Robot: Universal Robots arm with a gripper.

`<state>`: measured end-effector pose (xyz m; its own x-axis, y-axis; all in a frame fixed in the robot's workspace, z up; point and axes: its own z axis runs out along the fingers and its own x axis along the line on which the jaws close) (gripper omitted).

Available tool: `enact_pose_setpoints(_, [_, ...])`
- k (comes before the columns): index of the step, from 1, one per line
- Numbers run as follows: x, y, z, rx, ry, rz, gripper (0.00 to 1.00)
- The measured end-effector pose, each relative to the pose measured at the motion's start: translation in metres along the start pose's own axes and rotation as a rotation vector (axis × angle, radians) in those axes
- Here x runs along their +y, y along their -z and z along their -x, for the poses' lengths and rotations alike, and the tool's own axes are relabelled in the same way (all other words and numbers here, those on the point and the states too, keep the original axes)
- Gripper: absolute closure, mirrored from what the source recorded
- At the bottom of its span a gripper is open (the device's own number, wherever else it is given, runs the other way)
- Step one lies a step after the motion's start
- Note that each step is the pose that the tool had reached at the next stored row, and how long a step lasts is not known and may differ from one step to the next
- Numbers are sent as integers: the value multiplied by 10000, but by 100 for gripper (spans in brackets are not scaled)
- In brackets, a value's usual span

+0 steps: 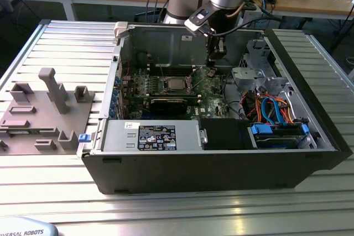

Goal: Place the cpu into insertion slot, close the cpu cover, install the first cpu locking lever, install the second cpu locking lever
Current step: 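Close the cpu cover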

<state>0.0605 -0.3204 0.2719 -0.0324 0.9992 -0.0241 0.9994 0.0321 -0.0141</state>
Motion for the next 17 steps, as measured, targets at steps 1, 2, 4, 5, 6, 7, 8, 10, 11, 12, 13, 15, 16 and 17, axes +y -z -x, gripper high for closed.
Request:
enact_pose_setpoints(1, [6,0,0,0,-1,0,89])
enact_pose_setpoints(2, [10,0,0,0,-1,0,89])
enact_pose_setpoints(4, [20,0,-1,0,-1,1,89])
enact_pose_setpoints(5, [24,0,-1,0,0,0,89])
enact_pose_setpoints(6, [30,0,-1,0,0,0,89])
enact_pose_setpoints(7, [34,0,-2,0,-1,0,89])
enact_pose_setpoints(8, [38,0,-2,0,-1,0,89])
enact_pose_setpoints(10, [48,1,-2,0,0,0,89])
enact_pose_setpoints(11, [54,1,-3,0,0,0,89])
enact_pose_setpoints(12, [59,1,-3,0,0,0,89])
enact_pose_setpoints(13, [64,1,-3,-1,0,0,89])
enact_pose_setpoints(15, [70,1,-3,0,0,1,89])
enact_pose_setpoints(16, [74,1,-3,0,0,0,89])
enact_pose_setpoints(17, [77,1,-3,0,0,0,89])
